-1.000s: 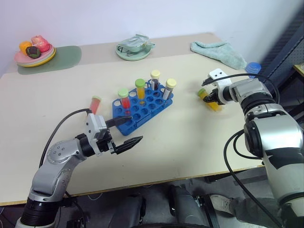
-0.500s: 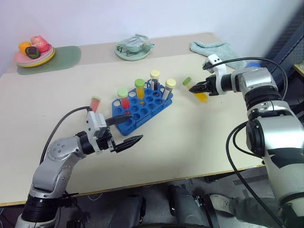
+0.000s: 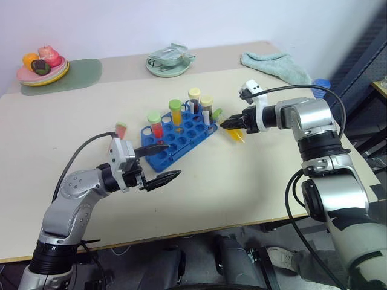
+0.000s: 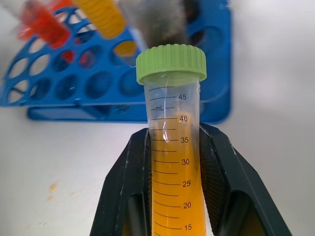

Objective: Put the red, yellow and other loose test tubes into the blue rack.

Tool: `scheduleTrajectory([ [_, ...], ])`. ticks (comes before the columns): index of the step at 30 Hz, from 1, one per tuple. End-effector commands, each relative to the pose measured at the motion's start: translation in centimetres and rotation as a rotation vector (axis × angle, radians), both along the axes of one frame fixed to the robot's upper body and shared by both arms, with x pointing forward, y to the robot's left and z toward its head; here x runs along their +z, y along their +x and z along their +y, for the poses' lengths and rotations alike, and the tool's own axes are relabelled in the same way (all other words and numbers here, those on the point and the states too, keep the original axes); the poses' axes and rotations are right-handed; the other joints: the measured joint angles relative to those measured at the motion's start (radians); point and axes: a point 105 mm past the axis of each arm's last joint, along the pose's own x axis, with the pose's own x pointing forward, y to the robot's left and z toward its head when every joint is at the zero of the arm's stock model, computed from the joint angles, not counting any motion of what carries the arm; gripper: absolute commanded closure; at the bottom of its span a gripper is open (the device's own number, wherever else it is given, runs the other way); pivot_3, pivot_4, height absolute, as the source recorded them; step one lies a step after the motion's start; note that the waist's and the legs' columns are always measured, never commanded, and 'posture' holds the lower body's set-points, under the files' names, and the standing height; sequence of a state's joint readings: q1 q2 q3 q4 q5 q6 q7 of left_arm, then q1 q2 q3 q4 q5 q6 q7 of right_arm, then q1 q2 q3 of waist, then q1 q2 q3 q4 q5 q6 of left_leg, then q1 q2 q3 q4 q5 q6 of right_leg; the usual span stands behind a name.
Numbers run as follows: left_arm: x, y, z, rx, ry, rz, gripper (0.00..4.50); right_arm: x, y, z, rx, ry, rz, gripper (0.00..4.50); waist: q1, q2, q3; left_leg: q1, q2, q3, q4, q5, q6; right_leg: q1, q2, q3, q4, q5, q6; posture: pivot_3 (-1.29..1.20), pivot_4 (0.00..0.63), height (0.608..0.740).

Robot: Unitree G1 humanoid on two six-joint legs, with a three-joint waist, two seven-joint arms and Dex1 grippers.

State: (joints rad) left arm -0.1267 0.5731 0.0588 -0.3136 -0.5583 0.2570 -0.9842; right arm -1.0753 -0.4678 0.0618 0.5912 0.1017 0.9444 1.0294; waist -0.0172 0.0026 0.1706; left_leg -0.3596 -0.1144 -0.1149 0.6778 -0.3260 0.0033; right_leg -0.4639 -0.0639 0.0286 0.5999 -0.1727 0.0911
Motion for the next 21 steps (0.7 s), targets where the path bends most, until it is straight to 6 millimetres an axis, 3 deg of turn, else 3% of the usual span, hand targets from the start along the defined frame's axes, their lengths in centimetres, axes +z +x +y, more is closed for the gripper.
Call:
scheduleTrajectory([
  [1, 0.9, -0.3, 0.0, 0.003, -0.005, -0.038, 0.4, 3.1, 1.5, -0.8, -0.114, 0.1, -0.122, 3.61, 0.002, 0.0, 0.0, 0.0, 0.0, 0.0, 0.0, 0.0, 0.0, 0.0, 0.0, 0.0, 0.0, 0.0, 0.0, 0.0, 0.15, 0.74],
  [8, 1.0, -0.4, 0.1, 0.007, -0.002, -0.039, 0.4, 5.6, 0.9, 0.0, -0.157, 0.267, -0.27, 3.61, 0.002, 0.0, 0.0, 0.0, 0.0, 0.0, 0.0, 0.0, 0.0, 0.0, 0.0, 0.0, 0.0, 0.0, 0.0, 0.0, 0.15, 0.74],
  [12, 1.1, -0.3, 0.2, 0.003, 0.003, -0.039, 0.4, 8.4, -0.3, 1.5, -0.128, 0.386, -0.407, 3.61, 0.001, 0.0, 0.0, 0.0, 0.0, 0.0, 0.0, 0.0, 0.0, 0.0, 0.0, 0.0, 0.0, 0.0, 0.0, 0.0, 0.15, 0.74],
  [17, 1.2, -0.2, 0.2, -0.002, 0.007, -0.039, 0.4, 11.8, -3.0, 4.6, -0.031, 0.584, -0.557, 3.61, 0.002, 0.0, 0.0, 0.0, 0.0, 0.0, 0.0, 0.0, 0.0, 0.0, 0.0, 0.0, 0.0, 0.0, 0.0, 0.0, 0.15, 0.74],
  [21, 1.3, -0.2, 0.3, -0.002, 0.009, -0.038, 0.4, 11.6, -5.4, 6.8, 0.05, 0.628, -0.577, 3.61, 0.002, 0.0, 0.0, 0.0, 0.0, 0.0, 0.0, 0.0, 0.0, 0.0, 0.0, 0.0, 0.0, 0.0, 0.0, 0.0, 0.15, 0.74],
])
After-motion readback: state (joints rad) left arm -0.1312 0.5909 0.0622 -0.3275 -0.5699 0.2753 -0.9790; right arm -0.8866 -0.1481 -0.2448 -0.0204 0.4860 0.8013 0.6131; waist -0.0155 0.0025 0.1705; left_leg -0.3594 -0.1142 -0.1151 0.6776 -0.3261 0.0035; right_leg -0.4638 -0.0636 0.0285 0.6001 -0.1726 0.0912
